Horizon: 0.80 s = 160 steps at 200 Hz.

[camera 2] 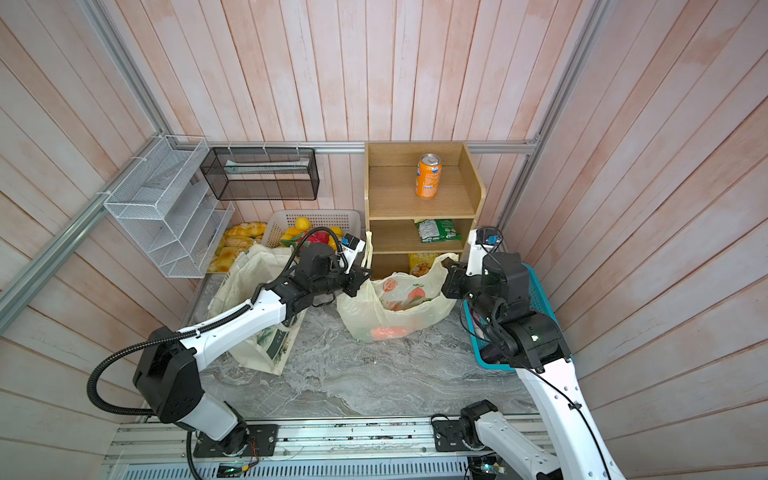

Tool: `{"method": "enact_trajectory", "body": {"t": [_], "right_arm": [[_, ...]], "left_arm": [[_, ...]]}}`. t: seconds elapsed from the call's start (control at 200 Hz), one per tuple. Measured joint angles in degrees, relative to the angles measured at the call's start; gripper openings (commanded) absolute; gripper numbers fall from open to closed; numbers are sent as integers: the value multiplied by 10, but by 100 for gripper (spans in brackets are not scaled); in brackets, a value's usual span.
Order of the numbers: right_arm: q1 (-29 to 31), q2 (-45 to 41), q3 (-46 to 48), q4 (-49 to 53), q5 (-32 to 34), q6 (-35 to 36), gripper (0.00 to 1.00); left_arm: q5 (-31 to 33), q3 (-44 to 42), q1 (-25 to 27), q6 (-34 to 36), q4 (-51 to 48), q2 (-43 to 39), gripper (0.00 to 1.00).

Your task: Place the mixed food into the grocery bags and tie them

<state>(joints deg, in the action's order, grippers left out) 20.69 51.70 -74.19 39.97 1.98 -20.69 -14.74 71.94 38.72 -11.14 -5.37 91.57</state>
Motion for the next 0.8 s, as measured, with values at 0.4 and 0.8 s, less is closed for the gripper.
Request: {"method": "enact_trajectory", "body": {"t": [0.4, 0.8], "right_arm": [[7, 31, 0, 5, -95, 45, 0], [68, 99, -5, 3, -171, 105, 0]], "left_arm": [[-97, 8, 5, 22, 16, -10, 0], [-248, 123, 5, 75, -17, 68, 0]]}}
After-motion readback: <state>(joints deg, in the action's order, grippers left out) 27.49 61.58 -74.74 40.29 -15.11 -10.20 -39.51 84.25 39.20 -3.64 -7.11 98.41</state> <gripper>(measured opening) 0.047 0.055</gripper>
